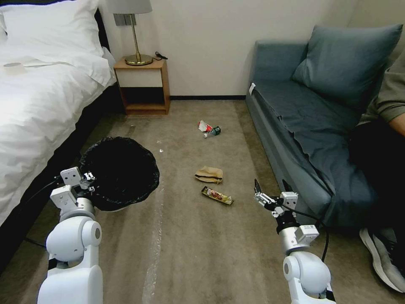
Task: Pick up the trash bin, then pick up the garbage on the floor and place it into the trash bin.
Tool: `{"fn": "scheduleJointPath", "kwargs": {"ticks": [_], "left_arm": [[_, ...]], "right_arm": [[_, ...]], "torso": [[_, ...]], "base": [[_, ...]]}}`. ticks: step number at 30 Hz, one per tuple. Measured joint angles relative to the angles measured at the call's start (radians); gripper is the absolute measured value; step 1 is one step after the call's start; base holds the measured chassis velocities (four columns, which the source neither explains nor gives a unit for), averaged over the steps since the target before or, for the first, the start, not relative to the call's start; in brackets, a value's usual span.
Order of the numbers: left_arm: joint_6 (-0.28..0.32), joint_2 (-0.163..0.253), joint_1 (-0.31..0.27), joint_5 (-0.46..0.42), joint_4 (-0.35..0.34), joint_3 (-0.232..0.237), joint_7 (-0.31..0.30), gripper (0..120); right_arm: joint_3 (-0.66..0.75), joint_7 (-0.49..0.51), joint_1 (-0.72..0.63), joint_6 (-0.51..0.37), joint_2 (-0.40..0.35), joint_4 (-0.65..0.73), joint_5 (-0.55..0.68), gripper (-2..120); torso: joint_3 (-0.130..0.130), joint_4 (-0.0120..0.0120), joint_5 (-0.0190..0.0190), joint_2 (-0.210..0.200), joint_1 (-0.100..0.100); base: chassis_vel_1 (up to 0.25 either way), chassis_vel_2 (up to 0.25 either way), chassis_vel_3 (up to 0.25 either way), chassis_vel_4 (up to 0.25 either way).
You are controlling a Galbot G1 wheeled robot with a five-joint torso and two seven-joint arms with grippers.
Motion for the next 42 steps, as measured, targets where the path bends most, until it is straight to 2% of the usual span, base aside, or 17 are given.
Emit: {"fn": "scheduleJointPath", "kwargs": {"ticks": [19,42], "left_arm": [[-0.012,-0.002,0.031,-0.004,-0.012,-0.01,0.002,4],[-0.014,-0.006,0.038,-0.002,-0.019,-0.014,0.001,4]], "right_arm": [[0.0,0.003,-0.012,0.007,0.006,0.005,-0.005,100],[0.001,0.001,-0.008,0.008,0.003,-0.003,-0.004,100]], "torso": [[0.0,0.0,0.0,0.0,0.0],[0.0,0.0,0.0001,0.0,0.0]], "base": [[-0.071,0.063,0.063,-0.069],[-0.082,0.084,0.088,-0.088]]}}
